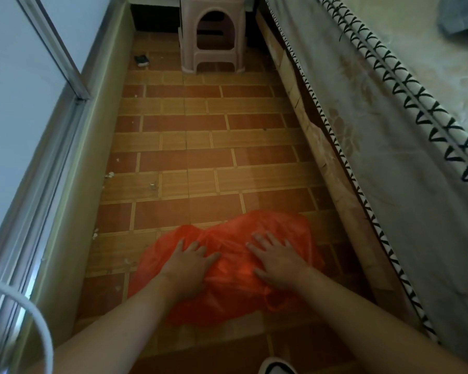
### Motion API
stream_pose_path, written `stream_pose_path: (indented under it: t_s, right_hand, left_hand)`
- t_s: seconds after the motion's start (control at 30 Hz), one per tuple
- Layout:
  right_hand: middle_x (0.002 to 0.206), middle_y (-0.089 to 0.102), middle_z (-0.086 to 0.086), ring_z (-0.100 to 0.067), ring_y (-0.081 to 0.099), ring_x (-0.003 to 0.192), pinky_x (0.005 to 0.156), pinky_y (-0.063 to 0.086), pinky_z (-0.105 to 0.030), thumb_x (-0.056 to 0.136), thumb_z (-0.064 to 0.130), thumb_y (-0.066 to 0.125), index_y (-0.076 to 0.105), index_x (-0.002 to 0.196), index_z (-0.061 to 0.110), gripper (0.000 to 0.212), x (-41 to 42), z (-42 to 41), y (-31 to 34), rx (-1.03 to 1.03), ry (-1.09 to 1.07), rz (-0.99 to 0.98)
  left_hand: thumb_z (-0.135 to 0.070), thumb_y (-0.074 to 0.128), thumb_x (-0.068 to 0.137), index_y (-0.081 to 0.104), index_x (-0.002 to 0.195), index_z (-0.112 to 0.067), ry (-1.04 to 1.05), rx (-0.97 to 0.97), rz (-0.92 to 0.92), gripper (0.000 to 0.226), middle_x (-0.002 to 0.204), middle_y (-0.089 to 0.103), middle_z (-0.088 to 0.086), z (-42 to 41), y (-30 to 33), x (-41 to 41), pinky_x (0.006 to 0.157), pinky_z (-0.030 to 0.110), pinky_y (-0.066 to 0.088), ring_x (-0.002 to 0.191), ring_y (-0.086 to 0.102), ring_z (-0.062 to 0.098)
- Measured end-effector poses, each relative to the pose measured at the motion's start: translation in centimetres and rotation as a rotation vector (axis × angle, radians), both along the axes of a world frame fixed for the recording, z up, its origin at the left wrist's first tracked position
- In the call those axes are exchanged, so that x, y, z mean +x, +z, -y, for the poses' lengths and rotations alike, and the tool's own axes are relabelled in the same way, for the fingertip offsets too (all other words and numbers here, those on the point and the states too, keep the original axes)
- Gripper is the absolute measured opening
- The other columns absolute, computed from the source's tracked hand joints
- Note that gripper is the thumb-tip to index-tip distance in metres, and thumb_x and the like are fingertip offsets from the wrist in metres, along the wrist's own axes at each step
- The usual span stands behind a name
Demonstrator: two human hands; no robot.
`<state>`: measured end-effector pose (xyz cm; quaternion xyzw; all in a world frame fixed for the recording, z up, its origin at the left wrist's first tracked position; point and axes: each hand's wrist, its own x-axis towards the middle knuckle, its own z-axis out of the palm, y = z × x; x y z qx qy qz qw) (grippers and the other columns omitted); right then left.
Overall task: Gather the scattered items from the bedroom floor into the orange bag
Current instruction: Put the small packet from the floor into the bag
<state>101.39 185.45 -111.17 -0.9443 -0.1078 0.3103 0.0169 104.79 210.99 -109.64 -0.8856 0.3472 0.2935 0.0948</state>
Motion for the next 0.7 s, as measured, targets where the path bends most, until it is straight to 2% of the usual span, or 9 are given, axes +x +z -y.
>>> stream_pose_path:
  t_s: [0.1,0.23,0.37,0.5,0.6,0.7]
  right_hand:
    - [0.173,-0.003,0.004,-0.029,0.001,0.159,0.123,0.012,-0.06,0.099,0.065,0.036,0.008,0.163,0.037,0.075,-1.3,0.8,-1.0,0.041,-0.082,-0.04]
    - [0.173,-0.006,0.008,-0.023,-0.002,0.159,0.123,0.01,-0.06,0.087,0.078,0.047,0.004,0.163,0.041,0.095,-2.8,1.0,-1.8,0.103,-0.183,-0.073]
    - [0.173,-0.005,0.009,-0.022,0.0,0.159,0.125,0.01,-0.056,0.081,0.076,0.062,-0.003,0.163,0.042,0.109,-5.1,-0.5,-2.6,0.136,-0.288,-0.109]
    - [0.173,0.006,0.002,-0.026,0.011,0.158,0.124,0.017,-0.055,0.088,0.066,0.061,0.001,0.164,0.035,0.101,-6.4,-2.3,-3.6,0.11,-0.427,-0.023]
    - [0.172,0.009,-0.001,-0.028,0.014,0.157,0.123,0.021,-0.056,0.093,0.056,0.062,0.003,0.164,0.03,0.096,-5.6,-2.3,-3.3,0.11,-0.557,0.01]
    - [0.172,0.004,-0.006,-0.033,0.01,0.157,0.122,0.02,-0.058,0.09,0.049,0.066,0.003,0.164,0.026,0.1,-4.5,-2.3,-2.2,0.039,-0.536,-0.012]
  left_hand:
    - [-0.034,0.052,0.099,0.027,0.157,-0.022,-0.021,0.012,0.055,0.065,0.152,0.041,0.007,-0.8,0.2,-0.7,0.123,0.054,0.019,0.144,0.032,0.028]
    - [-0.025,0.053,0.095,0.051,0.136,-0.018,-0.029,-0.007,0.069,0.042,0.138,0.053,0.007,-2.0,0.4,-1.5,0.115,0.048,0.03,0.133,0.043,0.028]
    - [-0.027,0.057,0.089,0.063,0.117,-0.019,-0.012,-0.17,0.116,0.03,0.123,0.061,0.004,-1.9,1.2,-1.4,0.101,0.042,0.039,0.121,0.05,0.027]
    - [-0.035,0.076,0.074,0.066,0.094,-0.026,-0.024,-0.405,0.261,0.024,0.096,0.061,-0.004,-1.6,1.6,-0.3,0.08,0.038,0.046,0.095,0.057,0.022]
    - [-0.037,0.066,0.081,0.066,0.102,-0.028,-0.047,-0.406,0.21,0.023,0.107,0.06,-0.005,-1.6,1.7,-0.6,0.086,0.038,0.044,0.103,0.053,0.021]
    - [-0.03,0.058,0.087,0.065,0.118,-0.025,-0.104,-0.137,-0.014,0.031,0.122,0.062,0.002,-1.9,1.8,-1.6,0.101,0.044,0.041,0.121,0.051,0.026]
